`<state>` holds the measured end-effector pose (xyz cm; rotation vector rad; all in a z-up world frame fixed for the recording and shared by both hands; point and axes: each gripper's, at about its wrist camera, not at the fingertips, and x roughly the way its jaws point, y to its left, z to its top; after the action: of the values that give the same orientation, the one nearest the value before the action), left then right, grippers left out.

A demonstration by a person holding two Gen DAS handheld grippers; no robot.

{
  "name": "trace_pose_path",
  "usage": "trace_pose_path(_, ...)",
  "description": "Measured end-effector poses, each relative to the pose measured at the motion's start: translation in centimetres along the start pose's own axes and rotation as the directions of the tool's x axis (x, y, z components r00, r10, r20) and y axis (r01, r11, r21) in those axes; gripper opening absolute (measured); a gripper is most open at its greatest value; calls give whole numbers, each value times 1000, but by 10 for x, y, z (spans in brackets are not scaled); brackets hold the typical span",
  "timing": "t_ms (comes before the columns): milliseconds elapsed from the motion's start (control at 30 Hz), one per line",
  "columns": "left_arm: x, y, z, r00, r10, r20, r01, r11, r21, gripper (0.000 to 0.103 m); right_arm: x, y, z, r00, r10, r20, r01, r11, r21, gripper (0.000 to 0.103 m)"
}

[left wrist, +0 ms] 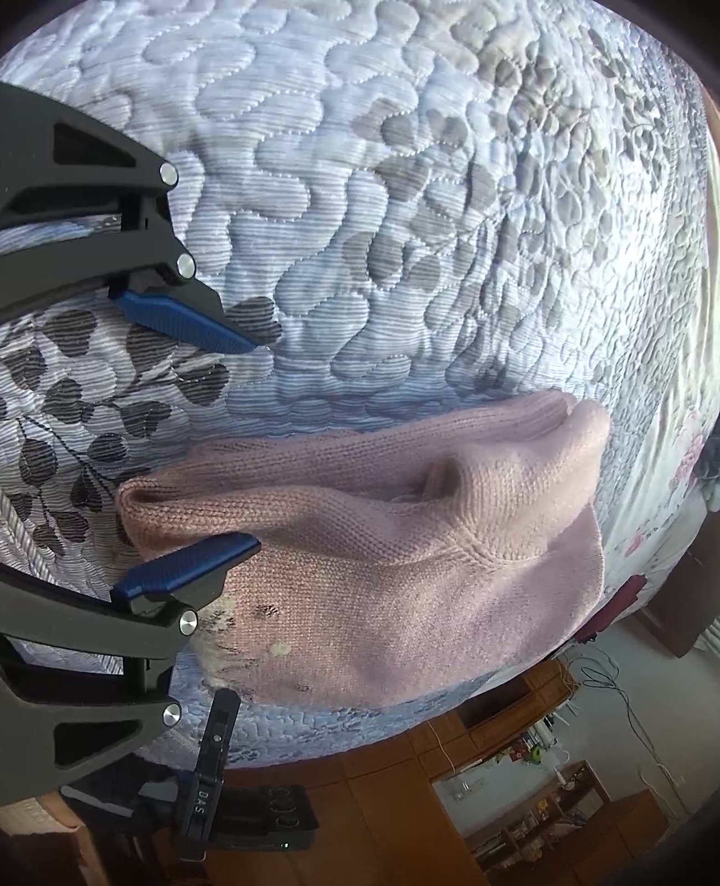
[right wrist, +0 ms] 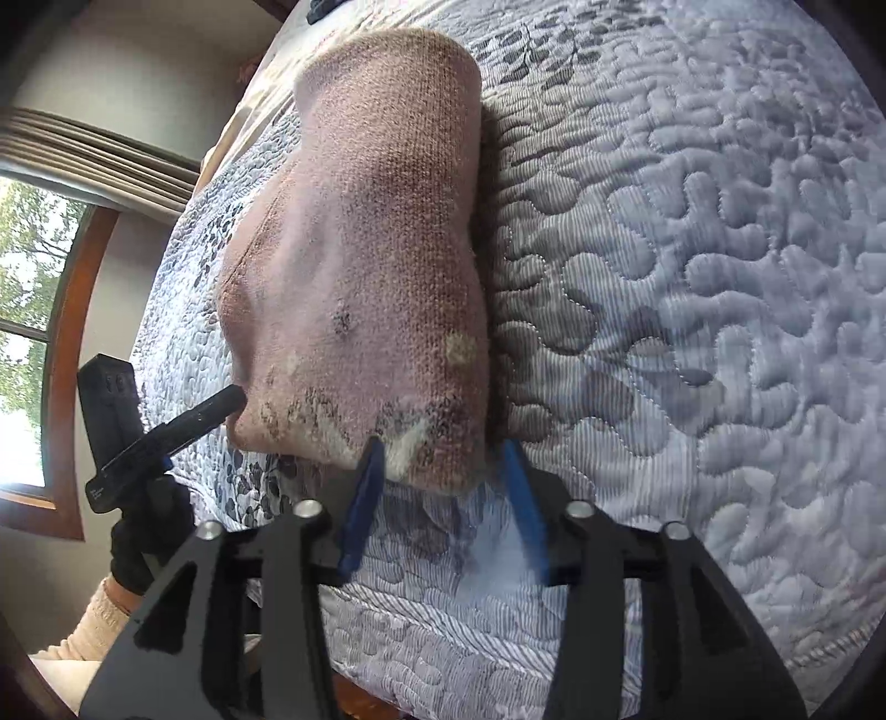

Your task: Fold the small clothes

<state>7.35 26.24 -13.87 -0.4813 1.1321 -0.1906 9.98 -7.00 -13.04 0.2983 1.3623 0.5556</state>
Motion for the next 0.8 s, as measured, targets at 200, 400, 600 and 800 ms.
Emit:
trace_pose_path(200,-41,-35,-18,993,107,43,-108,993,43,78,-45,35,-26,981,-160,112,168,984,-66,85)
trace_pose_path(400,-68,-60,-33,982,176,74,-181,981,69,82,-63,70,-53,942,-288,172,309,945,-108,90)
trace_pose_path(600,-95,-71,-52,971,217,99,-222,974,48,85,-81,98,-74,912,-351,212,381,916,-122,92)
trace_pose_path(800,-120,-86,-61,953,264,150,-279,956,94,87,-98,115,-84,886,-391,249,429,895,-123,97)
